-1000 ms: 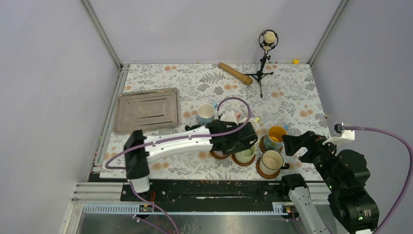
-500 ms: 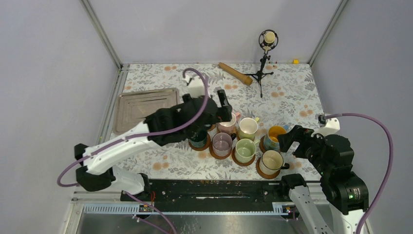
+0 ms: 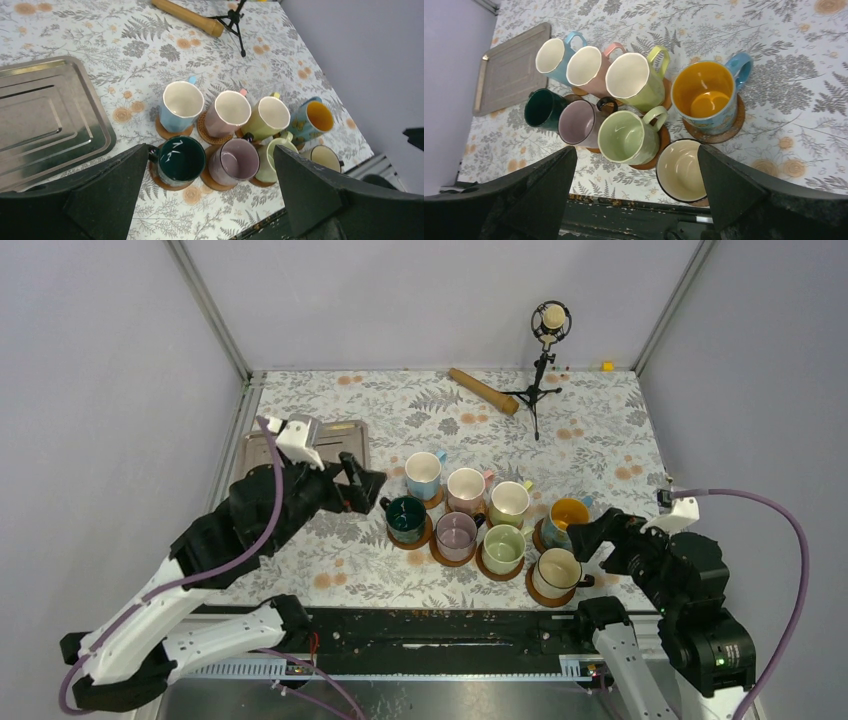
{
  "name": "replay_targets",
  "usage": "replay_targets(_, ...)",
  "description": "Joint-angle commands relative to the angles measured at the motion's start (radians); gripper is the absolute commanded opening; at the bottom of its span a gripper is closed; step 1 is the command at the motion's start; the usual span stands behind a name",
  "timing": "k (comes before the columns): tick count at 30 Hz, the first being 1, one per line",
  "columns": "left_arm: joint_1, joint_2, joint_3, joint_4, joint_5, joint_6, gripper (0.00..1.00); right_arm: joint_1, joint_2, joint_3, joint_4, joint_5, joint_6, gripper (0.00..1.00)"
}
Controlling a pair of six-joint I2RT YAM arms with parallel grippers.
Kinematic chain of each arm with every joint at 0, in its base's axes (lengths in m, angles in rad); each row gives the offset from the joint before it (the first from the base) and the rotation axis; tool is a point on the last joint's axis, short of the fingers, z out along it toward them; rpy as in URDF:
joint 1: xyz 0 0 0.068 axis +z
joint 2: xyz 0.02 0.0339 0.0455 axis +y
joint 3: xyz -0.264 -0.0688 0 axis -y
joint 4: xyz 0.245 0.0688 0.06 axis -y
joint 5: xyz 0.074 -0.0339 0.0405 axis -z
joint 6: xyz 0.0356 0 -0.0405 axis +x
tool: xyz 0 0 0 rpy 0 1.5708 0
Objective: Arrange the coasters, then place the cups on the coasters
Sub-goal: Reset both arms
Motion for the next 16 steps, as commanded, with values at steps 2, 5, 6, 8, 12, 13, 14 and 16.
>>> replay_targets(2,0.005,-0.112,-0.109,0.063,0.095,0.062,0.99,0.004,-0.045,-0.072,0.096,-0.064,0.091,0.99)
replay_targets(5,0.004,-0.143,-0.130,0.059,0.096,0.057,0.99,0.005,-0.047,-0.104,0.112,-0.077,0.109,0.99)
replay_targets(6,0.004,-0.146,-0.131,0.056,0.096,0.056,0.99,0.005,-0.044,-0.107,0.112,-0.077,0.111,0.99)
replay_targets(8,0.006,-0.146,-0.132,0.056,0.098,0.056,0.99,0.004,-0.037,-0.103,0.113,-0.068,0.114,0.99)
replay_targets(12,0.004,-0.145,-0.134,0.055,0.107,0.054,0.99,0.005,-0.037,-0.095,0.112,-0.062,0.129,0.99)
replay_targets(13,0.005,-0.143,-0.138,0.056,0.110,0.053,0.99,0.005,-0.037,-0.096,0.110,-0.063,0.134,0.99)
replay_targets(14,0.005,-0.144,-0.140,0.059,0.114,0.050,0.99,0.004,-0.036,-0.095,0.106,-0.065,0.138,0.99)
replay_targets(16,0.005,-0.144,-0.149,0.064,0.120,0.045,0.99,0.004,-0.037,-0.092,0.094,-0.059,0.144,0.99)
